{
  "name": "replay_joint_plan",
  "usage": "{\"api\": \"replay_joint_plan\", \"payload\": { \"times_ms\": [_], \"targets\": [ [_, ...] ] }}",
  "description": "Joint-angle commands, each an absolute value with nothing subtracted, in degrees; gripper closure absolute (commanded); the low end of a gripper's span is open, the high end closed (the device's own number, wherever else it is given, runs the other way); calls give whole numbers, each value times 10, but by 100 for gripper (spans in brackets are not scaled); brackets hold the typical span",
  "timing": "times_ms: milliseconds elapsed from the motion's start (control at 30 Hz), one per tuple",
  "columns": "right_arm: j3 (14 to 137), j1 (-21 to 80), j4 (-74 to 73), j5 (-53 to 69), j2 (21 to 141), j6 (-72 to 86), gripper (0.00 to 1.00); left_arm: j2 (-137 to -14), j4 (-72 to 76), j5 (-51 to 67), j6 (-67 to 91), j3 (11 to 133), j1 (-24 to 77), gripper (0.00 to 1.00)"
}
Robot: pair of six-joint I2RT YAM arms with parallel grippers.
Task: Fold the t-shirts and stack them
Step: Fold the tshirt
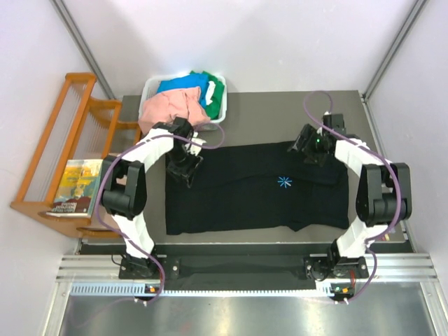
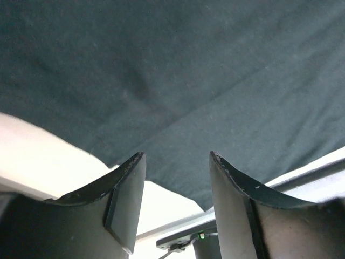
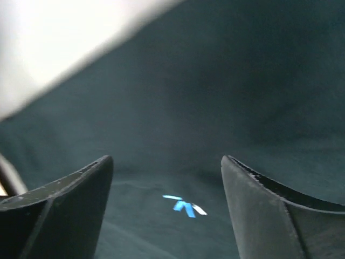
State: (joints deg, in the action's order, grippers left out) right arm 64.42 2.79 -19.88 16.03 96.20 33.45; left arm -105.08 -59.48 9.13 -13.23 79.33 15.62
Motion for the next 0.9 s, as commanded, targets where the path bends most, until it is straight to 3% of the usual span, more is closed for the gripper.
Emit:
{"api": "replay_joint_plan", "payload": {
  "times_ms": [0, 500, 733, 867],
  "targets": [
    [626, 19, -172, 172, 991, 325, 21, -1091, -559, 61, -118, 816, 155, 45],
    [637, -20, -181, 161, 1027, 334, 25, -1168, -522, 18, -118, 818, 120, 47],
    [634, -35, -180, 159, 1035, 337, 25, -1212, -526, 69, -127, 844, 10, 50],
    [632, -42, -175, 162, 1042, 341, 25, -1209, -512, 49, -135, 834, 7, 50]
  ]
}}
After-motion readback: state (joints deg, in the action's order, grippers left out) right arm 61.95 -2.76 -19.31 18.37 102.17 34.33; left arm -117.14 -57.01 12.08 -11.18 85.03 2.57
